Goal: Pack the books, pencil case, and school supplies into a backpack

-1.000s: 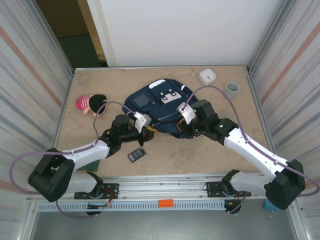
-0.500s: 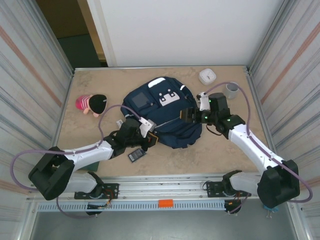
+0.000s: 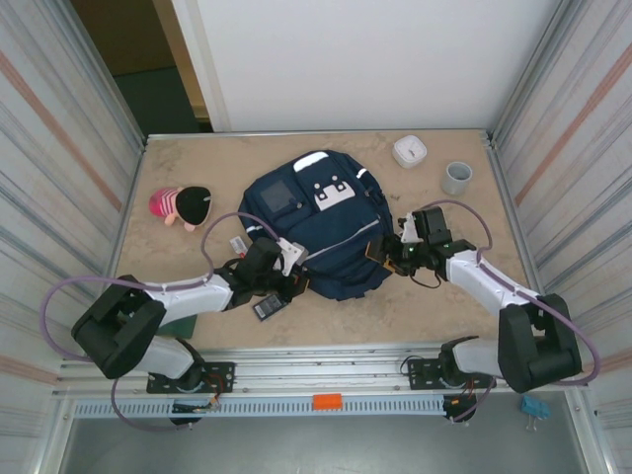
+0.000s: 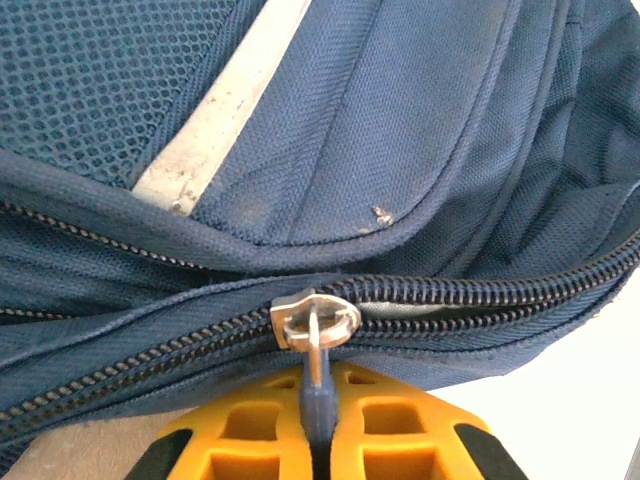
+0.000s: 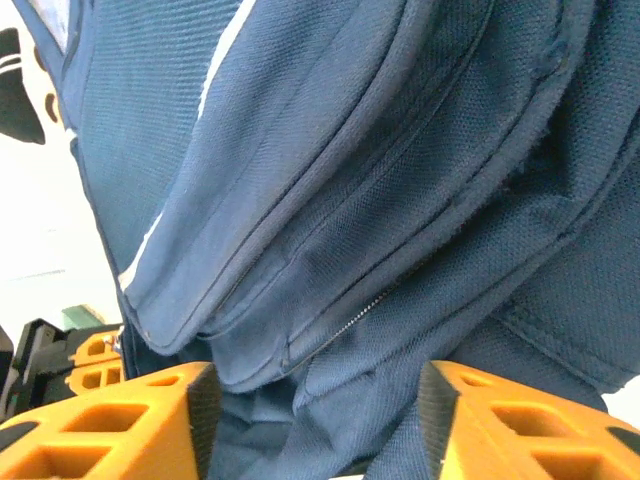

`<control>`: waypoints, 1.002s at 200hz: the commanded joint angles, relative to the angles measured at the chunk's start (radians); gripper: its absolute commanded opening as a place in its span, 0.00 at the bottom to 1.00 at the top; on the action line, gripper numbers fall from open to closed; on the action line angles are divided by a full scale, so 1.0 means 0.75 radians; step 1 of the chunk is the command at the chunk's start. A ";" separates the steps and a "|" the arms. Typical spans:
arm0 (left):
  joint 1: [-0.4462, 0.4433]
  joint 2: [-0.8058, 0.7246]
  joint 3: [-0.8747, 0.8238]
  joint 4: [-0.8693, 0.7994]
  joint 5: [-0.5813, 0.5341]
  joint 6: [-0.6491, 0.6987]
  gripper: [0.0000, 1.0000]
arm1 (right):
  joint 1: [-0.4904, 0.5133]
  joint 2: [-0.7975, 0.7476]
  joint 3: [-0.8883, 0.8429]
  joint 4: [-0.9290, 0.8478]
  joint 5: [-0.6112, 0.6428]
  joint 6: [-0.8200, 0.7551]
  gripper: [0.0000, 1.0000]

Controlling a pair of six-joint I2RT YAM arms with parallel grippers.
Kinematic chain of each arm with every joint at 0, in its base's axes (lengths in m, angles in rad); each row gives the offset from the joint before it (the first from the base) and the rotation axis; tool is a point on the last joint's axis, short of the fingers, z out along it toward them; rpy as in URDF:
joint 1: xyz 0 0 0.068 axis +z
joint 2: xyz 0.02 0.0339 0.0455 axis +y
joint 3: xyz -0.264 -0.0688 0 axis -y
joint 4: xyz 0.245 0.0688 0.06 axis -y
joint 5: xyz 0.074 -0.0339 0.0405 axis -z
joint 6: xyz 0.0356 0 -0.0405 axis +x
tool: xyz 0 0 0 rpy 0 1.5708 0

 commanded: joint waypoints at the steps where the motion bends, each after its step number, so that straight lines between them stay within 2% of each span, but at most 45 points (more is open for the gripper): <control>1: -0.006 0.013 0.032 0.017 0.031 0.009 0.00 | 0.033 0.029 -0.018 0.079 -0.017 0.075 0.51; 27: -0.011 0.030 0.033 0.020 0.078 0.015 0.00 | 0.059 0.028 -0.086 0.204 0.031 0.164 0.45; 50: -0.030 0.082 0.076 0.023 0.255 0.064 0.00 | 0.079 0.053 -0.119 0.263 0.100 0.200 0.40; 81: -0.111 0.160 0.168 -0.045 0.388 0.134 0.03 | 0.106 0.098 -0.158 0.366 0.142 0.248 0.37; 123: -0.190 0.213 0.244 -0.070 0.397 0.121 0.10 | 0.145 0.107 -0.169 0.455 0.199 0.286 0.36; 148: -0.196 0.202 0.269 -0.127 0.317 0.107 0.25 | 0.143 0.090 -0.157 0.439 0.209 0.259 0.36; 175: -0.197 0.088 0.238 -0.145 0.212 0.158 0.53 | 0.113 0.028 -0.080 0.281 0.213 0.107 0.44; 200: -0.196 -0.099 0.204 -0.234 0.104 0.299 0.76 | 0.091 -0.095 0.018 0.061 0.255 -0.091 0.51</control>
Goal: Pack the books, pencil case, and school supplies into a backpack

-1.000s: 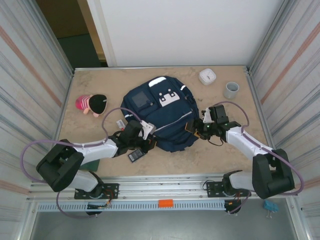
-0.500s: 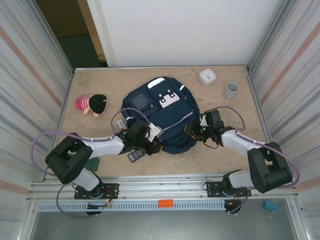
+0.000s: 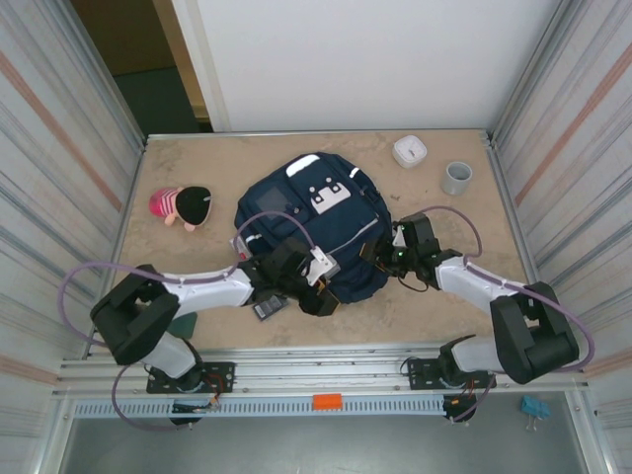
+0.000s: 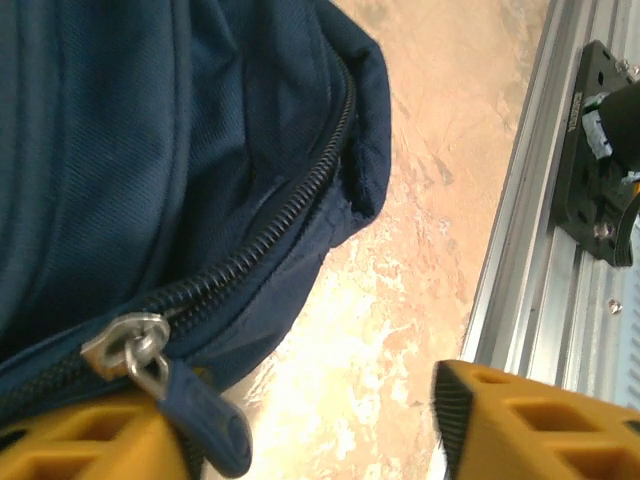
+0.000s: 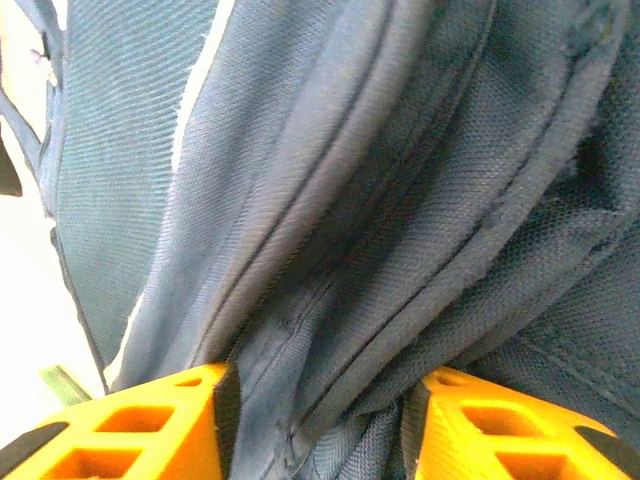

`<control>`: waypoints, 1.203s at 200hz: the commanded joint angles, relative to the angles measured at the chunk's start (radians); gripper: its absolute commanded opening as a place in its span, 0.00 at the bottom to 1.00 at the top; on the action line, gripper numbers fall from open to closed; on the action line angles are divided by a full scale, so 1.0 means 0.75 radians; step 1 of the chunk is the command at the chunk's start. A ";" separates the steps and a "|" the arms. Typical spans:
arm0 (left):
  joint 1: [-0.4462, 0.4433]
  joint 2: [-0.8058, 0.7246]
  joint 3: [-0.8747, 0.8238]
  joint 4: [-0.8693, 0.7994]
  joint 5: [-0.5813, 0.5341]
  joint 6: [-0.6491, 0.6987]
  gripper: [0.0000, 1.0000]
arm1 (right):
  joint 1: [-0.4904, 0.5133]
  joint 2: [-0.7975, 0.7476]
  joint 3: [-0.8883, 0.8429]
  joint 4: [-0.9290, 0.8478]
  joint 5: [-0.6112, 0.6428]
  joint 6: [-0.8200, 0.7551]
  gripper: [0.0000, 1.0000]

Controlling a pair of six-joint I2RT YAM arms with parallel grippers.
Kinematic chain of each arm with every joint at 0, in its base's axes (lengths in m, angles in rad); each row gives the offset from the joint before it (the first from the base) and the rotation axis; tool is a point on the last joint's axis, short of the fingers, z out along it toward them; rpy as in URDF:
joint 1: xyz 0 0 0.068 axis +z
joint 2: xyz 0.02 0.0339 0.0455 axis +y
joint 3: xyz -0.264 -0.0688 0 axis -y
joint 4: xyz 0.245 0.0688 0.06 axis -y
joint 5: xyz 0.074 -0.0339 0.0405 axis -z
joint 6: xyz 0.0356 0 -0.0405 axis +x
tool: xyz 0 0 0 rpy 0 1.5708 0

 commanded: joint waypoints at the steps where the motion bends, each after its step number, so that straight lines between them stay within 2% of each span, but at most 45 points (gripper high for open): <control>1: 0.003 -0.200 -0.019 -0.073 -0.131 0.147 0.77 | -0.016 -0.131 0.121 -0.220 0.051 -0.227 0.51; 10: 0.002 -0.285 -0.034 -0.123 -0.177 0.203 0.84 | -0.007 -0.185 0.146 -0.297 0.081 -0.300 0.53; 24: 0.009 -0.430 -0.094 -0.157 -0.237 0.310 0.88 | 0.038 -0.276 0.165 -0.396 0.159 -0.388 0.54; 47: 0.047 -0.637 -0.250 -0.096 -0.386 0.456 0.89 | 0.128 -0.400 0.154 -0.485 0.203 -0.415 0.55; 74: 0.129 -0.785 -0.352 -0.048 -0.423 0.465 0.89 | 0.282 -0.488 0.130 -0.485 0.161 -0.335 0.55; 99: 0.159 -0.850 -0.381 -0.058 -0.425 0.482 0.91 | 0.432 -0.474 0.081 -0.340 0.148 -0.235 0.56; 116: 0.199 -0.862 -0.406 -0.009 -0.344 0.441 0.91 | 0.447 -0.394 0.032 -0.209 0.099 -0.174 0.56; 133: 0.210 -0.842 -0.408 0.017 -0.330 0.401 0.90 | 0.446 -0.290 0.029 -0.172 0.109 -0.166 0.55; 162: 0.210 -0.790 -0.372 0.018 -0.336 0.366 0.90 | 0.376 -0.156 0.026 -0.115 0.052 -0.174 0.54; 196: 0.210 -0.723 -0.336 0.014 -0.350 0.392 0.89 | 0.193 -0.075 -0.027 -0.062 -0.077 -0.177 0.54; 240: 0.192 -0.576 -0.264 -0.010 -0.315 0.497 0.88 | -0.094 -0.054 -0.039 -0.142 -0.209 -0.305 0.54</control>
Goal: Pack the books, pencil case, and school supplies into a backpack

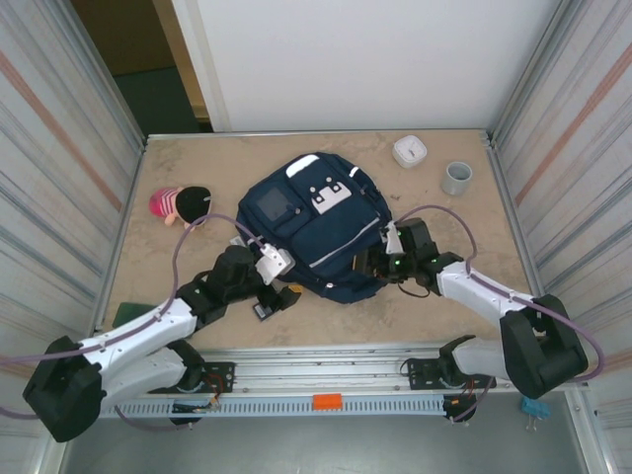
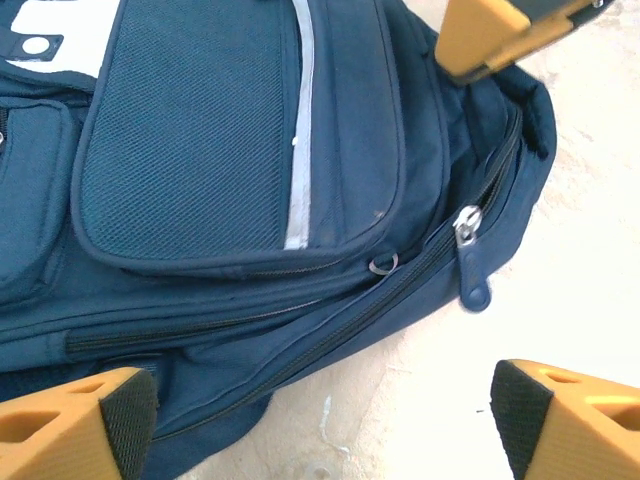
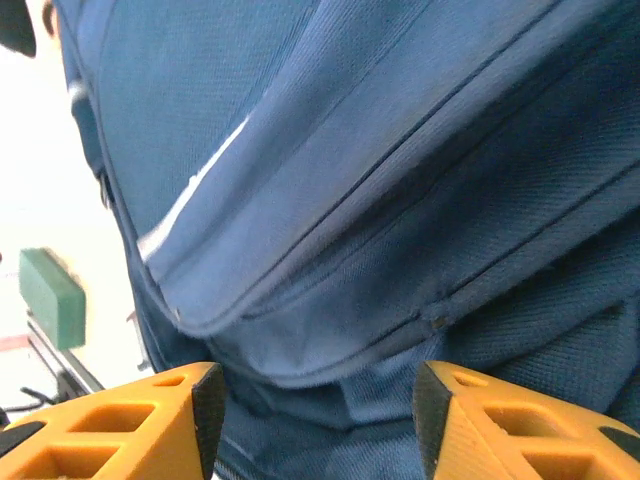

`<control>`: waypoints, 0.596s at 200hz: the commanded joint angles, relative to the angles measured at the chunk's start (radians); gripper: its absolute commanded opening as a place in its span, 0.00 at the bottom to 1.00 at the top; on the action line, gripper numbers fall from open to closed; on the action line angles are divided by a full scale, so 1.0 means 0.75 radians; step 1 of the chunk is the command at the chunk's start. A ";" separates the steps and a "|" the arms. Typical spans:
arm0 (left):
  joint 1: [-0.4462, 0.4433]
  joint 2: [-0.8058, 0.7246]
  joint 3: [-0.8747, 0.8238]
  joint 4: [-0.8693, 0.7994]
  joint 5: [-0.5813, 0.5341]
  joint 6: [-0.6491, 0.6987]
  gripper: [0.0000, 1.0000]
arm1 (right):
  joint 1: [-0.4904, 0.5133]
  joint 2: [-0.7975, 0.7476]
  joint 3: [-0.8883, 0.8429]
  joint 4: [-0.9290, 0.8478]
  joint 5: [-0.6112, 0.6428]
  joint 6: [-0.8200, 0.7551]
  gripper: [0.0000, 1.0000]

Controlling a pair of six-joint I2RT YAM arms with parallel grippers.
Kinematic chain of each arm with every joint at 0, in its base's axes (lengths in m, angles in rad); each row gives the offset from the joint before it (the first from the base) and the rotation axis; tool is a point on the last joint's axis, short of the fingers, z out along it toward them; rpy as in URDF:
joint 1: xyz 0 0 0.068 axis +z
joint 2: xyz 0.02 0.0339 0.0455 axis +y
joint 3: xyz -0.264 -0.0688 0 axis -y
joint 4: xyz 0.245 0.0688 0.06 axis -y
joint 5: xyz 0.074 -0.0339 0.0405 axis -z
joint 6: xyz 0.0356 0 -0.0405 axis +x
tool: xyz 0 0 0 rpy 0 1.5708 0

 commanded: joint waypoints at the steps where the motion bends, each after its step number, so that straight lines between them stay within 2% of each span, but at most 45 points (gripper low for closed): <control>1: -0.016 0.061 0.069 0.013 0.037 0.089 0.88 | -0.138 0.022 -0.012 -0.052 -0.087 -0.099 0.54; 21: -0.022 0.117 0.082 0.050 0.046 0.134 0.88 | -0.228 0.010 0.024 -0.118 -0.147 -0.156 0.54; 39: -0.024 0.152 0.075 0.111 0.069 0.171 0.88 | -0.256 -0.031 0.080 -0.215 -0.160 -0.216 0.54; 74: -0.025 0.221 0.052 0.228 0.158 0.334 0.88 | -0.255 -0.170 0.158 -0.391 -0.112 -0.281 0.54; 119: -0.009 0.343 0.085 0.258 0.179 0.530 0.88 | -0.196 -0.381 0.174 -0.502 -0.067 -0.266 0.54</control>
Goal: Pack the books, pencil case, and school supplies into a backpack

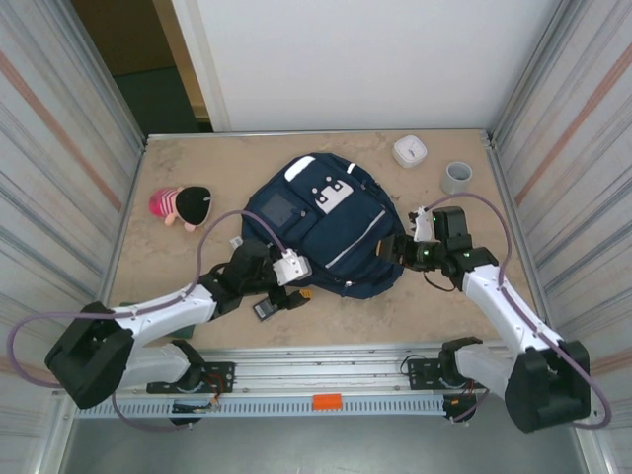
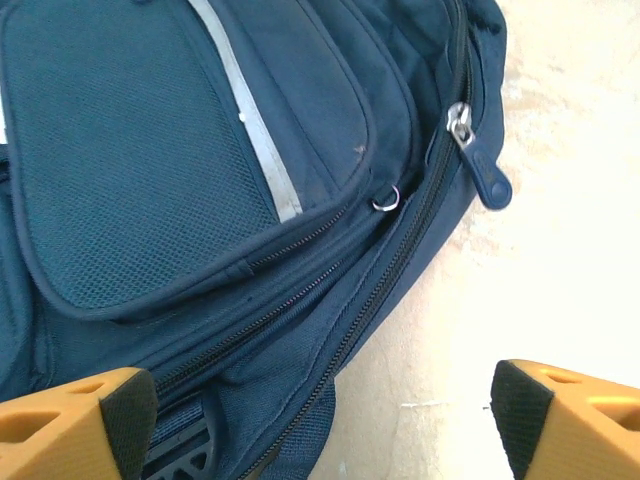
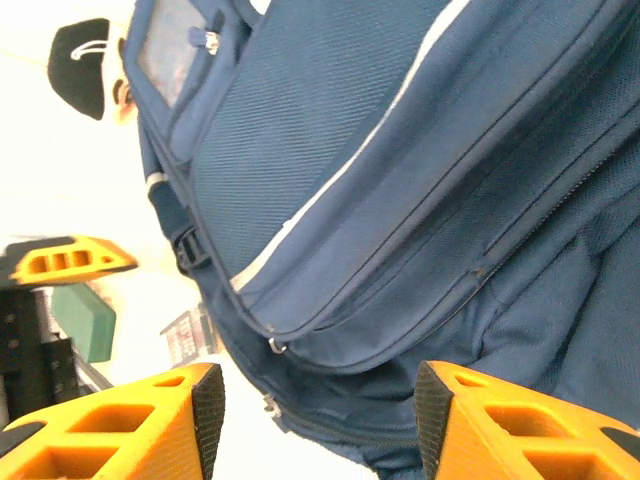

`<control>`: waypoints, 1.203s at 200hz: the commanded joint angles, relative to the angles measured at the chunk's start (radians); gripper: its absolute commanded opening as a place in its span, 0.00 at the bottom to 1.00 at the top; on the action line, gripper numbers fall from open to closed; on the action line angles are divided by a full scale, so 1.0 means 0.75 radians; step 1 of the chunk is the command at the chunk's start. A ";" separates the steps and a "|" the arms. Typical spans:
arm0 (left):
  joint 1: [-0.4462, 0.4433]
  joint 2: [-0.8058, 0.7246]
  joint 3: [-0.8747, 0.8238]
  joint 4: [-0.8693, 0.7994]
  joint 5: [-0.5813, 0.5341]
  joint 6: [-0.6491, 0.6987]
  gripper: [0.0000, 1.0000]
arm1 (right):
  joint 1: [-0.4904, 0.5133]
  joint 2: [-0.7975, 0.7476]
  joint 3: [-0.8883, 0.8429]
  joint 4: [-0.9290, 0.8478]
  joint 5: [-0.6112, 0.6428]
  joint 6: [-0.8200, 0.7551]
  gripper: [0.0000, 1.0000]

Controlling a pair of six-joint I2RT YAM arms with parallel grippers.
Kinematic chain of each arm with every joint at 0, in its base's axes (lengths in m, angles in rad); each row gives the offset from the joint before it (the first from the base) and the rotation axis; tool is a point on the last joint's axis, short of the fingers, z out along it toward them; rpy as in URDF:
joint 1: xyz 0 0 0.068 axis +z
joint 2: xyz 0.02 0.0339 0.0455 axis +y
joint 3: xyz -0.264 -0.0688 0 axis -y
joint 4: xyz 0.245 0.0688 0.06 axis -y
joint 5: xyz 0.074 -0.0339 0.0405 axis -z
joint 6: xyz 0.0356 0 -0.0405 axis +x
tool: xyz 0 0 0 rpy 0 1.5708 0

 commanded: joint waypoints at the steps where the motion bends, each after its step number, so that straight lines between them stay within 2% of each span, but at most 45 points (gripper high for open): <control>1: 0.008 0.051 0.040 0.065 0.058 0.168 0.88 | 0.047 -0.103 0.034 -0.133 0.038 -0.032 0.55; 48: 0.009 0.178 0.057 0.169 0.036 0.256 0.87 | 0.140 -0.163 -0.013 -0.162 0.082 0.026 0.55; 95: 0.009 0.266 0.068 0.209 0.045 0.292 0.87 | 0.226 -0.159 -0.036 -0.160 0.039 0.054 0.56; 124: 0.009 0.333 0.081 0.268 0.014 0.311 0.87 | 0.234 -0.105 -0.071 -0.130 0.019 0.069 0.55; 145: 0.007 0.375 0.116 0.261 0.058 0.329 0.84 | 0.236 -0.072 -0.083 -0.111 0.031 0.070 0.55; 156: -0.004 0.399 0.136 0.244 0.073 0.345 0.80 | 0.235 -0.034 -0.082 -0.099 0.028 0.070 0.55; 188: -0.046 0.446 0.167 0.215 0.088 0.381 0.56 | 0.246 -0.022 -0.050 -0.148 0.046 0.080 0.54; 229: -0.105 0.436 0.210 0.130 0.146 0.317 0.11 | 0.365 -0.052 0.106 -0.530 0.374 0.032 0.54; 240: -0.112 0.443 0.199 0.170 0.158 0.280 0.05 | 0.414 -0.056 0.130 -0.549 0.422 0.048 0.55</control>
